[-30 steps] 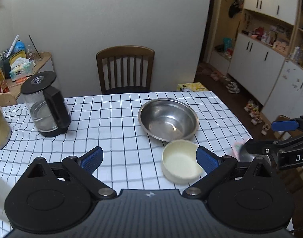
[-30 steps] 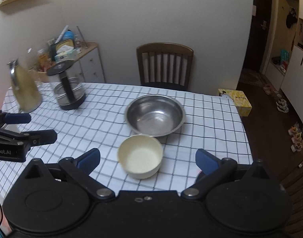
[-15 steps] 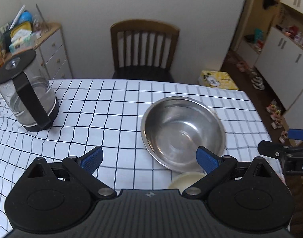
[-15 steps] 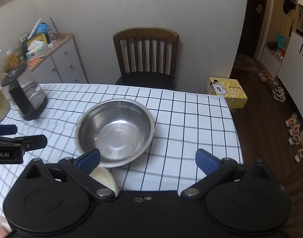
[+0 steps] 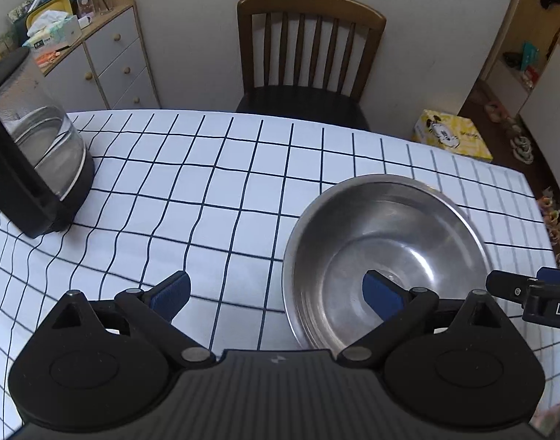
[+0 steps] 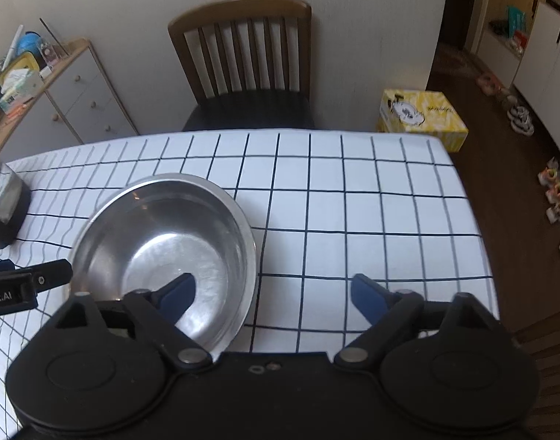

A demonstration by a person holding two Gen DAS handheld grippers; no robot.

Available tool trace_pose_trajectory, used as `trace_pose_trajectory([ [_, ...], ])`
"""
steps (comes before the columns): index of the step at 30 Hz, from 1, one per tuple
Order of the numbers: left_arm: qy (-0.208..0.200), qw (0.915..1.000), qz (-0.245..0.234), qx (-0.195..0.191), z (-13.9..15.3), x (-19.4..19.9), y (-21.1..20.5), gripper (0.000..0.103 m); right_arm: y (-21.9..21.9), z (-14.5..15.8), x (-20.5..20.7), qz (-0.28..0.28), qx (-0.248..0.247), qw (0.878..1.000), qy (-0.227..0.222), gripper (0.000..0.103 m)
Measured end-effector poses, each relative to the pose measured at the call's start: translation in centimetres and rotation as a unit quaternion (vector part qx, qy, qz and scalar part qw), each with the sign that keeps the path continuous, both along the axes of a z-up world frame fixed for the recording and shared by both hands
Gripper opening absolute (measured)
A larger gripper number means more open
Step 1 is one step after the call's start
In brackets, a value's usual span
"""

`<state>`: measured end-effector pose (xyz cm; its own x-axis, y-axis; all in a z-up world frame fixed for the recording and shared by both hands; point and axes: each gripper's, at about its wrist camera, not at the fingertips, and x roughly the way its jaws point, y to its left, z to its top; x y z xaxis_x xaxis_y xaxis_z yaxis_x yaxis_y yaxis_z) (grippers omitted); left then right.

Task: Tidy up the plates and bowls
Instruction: 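Close both grippers on the rim of the steel bowl, then lift the steel bowl with both grippers and carry it to the plate stack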

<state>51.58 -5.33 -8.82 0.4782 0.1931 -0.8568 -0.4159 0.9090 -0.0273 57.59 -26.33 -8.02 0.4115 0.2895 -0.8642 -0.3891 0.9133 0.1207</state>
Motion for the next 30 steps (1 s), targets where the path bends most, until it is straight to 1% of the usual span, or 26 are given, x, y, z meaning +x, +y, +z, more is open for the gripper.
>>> trace_pose_trajectory([
  [4,0.012,0.9999,0.003,0.003,-1.1,1.0,0.1,0.1,0.7,-1.1,0.9,0.0,0.0,1.0,0.008,0.081],
  [5,0.014,0.9999,0.003,0.004,-1.3,1.2,0.1,0.1,0.8,-1.3,1.0,0.001,0.003,1.0,0.011,0.077],
  [6,0.015,0.9999,0.002,0.005,-1.5,1.4,0.0,0.095,1.0,-1.5,1.2,0.003,0.004,1.0,0.014,0.074],
  [7,0.017,0.9998,-0.001,0.003,-1.7,1.5,0.0,0.092,1.1,-1.7,1.3,0.005,0.004,1.0,0.015,0.073],
  [8,0.02,0.9998,-0.005,0.001,-1.9,1.7,-0.1,0.085,1.3,-1.8,1.3,0.008,0.004,1.0,0.015,0.071],
  [9,0.024,0.9997,-0.009,-0.001,-2.1,1.9,-0.2,0.076,1.5,-1.9,1.3,0.012,0.003,1.0,0.016,0.067],
  [10,0.027,0.9995,-0.013,-0.003,-2.3,2.0,-0.3,0.073,1.6,-2.0,1.4,0.015,0.003,1.0,0.017,0.064],
  [11,0.029,0.9994,-0.016,-0.002,-2.4,2.1,-0.4,0.068,1.8,-2.1,1.4,0.018,0.004,1.0,0.019,0.059],
  [13,0.034,0.9993,-0.019,0.002,-2.6,2.3,-0.7,0.061,1.8,-2.2,1.4,0.021,0.011,1.0,0.02,0.057],
  [14,0.035,0.9992,-0.021,0.003,-2.7,2.4,-0.8,0.055,1.9,-2.2,1.4,0.022,0.011,0.999,0.02,0.054],
  [15,0.036,0.9991,-0.022,0.002,-2.8,2.5,-0.9,0.049,1.9,-2.2,1.4,0.025,0.011,0.999,0.02,0.05],
  [16,0.037,0.9991,-0.022,0.0,-2.9,2.5,-0.9,0.046,2.0,-2.2,1.3,0.028,0.013,0.999,0.021,0.047],
  [17,0.038,0.999,-0.022,-0.003,-3.0,2.5,-0.9,0.038,2.1,-2.1,1.3,0.029,0.015,0.999,0.023,0.042],
  [18,0.039,0.999,-0.02,-0.006,-3.1,2.6,-0.9,0.033,2.1,-2.1,1.3,0.03,0.017,0.999,0.025,0.037],
  [20,0.04,0.999,-0.018,-0.013,-3.1,2.5,-1.0,0.032,2.1,-2.1,1.2,0.03,0.017,0.999,0.026,0.034],
  [21,0.04,0.9989,-0.019,-0.014,-3.1,2.5,-1.1,0.029,2.2,-2.1,1.3,0.028,0.017,0.999,0.026,0.031],
  [22,0.041,0.9989,-0.019,-0.011,-3.1,2.5,-1.2,0.028,2.1,-2.2,1.3,0.028,0.02,0.999,0.029,0.028],
  [23,0.042,0.9989,-0.017,-0.008,-3.1,2.5,-1.2,0.026,2.1,-2.2,1.4,0.03,0.023,0.999,0.033,0.023],
  [24,0.044,0.9989,-0.015,-0.005,-3.0,2.6,-1.2,0.023,2.1,-2.3,1.4,0.03,0.022,0.999,0.035,0.022],
  [26,0.045,0.9989,-0.012,-0.006,-3.0,2.6,-1.1,0.019,2.2,-2.2,1.3,0.03,0.014,0.999,0.03,0.017],
  [30,0.029,0.9995,-0.011,-0.005,-2.4,2.1,-1.0,0.019,1.9,-2.0,1.0,0.025,0.015,0.999,0.022,0.013],
])
